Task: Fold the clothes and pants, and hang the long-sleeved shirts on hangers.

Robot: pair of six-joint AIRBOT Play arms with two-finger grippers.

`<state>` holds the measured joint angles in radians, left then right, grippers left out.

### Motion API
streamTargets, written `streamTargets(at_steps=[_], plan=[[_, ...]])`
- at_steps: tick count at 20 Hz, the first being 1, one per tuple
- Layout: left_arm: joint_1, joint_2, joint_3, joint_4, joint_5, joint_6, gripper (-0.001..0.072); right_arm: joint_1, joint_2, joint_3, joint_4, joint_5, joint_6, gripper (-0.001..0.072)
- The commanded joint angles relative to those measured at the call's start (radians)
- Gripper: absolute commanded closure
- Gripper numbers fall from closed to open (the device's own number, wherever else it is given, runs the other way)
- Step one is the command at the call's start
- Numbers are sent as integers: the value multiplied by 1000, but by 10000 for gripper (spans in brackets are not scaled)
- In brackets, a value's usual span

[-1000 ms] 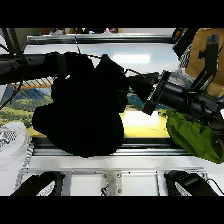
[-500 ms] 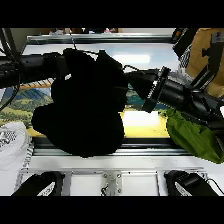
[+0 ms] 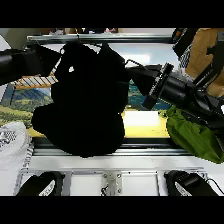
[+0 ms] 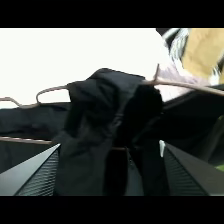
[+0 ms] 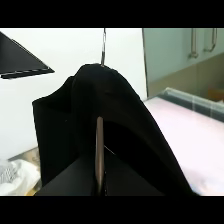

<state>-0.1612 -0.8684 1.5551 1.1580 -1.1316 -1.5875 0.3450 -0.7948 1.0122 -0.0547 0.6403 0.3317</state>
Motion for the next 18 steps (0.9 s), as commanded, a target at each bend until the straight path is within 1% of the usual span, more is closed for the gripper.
streamTargets(at_steps=[1,3,4,5,6,7,9,11,14,18], plan=[[76,43,0,0,5,2,27,-1,14,1,101,-110,-154,707],[102,58,0,1,-16,2,29,-6,37,1,101,-236,-195,708],[108,57,0,0,-26,2,120,-23,50,1,101,-278,-222,707],[109,57,0,0,-34,2,402,-45,63,1,100,-309,-240,707],[109,53,0,-2,-39,2,652,-76,77,1,100,-343,-243,707],[109,45,0,-9,-39,2,695,-115,93,1,99,-375,-243,708],[109,24,0,-14,-44,2,695,-212,128,1,42,-438,-242,707],[109,-3,0,-54,-58,3,695,-315,165,1,-7,-497,-242,707],[109,-48,0,-106,-70,14,696,-483,209,1,-26,-596,-243,707],[109,-93,0,-115,-73,19,695,-725,225,5,-70,-618,-243,707]])
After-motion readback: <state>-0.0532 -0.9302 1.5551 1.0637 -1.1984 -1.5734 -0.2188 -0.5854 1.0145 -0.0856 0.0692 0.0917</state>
